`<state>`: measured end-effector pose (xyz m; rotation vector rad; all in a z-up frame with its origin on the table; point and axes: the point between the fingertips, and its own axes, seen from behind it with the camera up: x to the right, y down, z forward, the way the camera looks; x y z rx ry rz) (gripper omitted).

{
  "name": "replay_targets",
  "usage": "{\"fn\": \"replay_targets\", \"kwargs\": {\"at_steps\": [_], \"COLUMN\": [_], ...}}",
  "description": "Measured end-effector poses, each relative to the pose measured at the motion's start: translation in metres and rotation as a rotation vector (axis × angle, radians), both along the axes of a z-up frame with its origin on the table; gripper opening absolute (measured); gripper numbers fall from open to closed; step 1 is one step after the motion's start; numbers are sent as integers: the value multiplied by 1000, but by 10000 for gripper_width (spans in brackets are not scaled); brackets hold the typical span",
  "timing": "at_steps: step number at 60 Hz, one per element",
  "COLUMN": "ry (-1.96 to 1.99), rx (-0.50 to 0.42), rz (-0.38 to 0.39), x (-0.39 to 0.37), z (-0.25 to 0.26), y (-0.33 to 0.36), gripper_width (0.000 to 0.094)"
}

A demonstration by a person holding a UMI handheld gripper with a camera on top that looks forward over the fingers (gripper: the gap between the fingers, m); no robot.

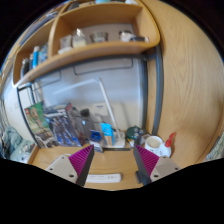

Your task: Unplug charger

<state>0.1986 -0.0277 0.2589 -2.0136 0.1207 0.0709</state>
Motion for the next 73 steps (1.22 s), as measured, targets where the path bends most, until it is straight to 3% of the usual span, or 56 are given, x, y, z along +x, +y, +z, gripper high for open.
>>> {"fn": "replay_targets", "kwargs": {"at_steps": [5,10,29,41,73], "ry": [-2,-21,-13,-47,-78], "rx": [68,108,-40,-47,-81], "rz": [28,69,248,339,366], "x": [-42,-83,-223,-271,-298], "z": [26,30,-49,-56,-81], "y": [-31,-63,-179,-220,-258], "gripper_width": [866,859,856,861,852]}}
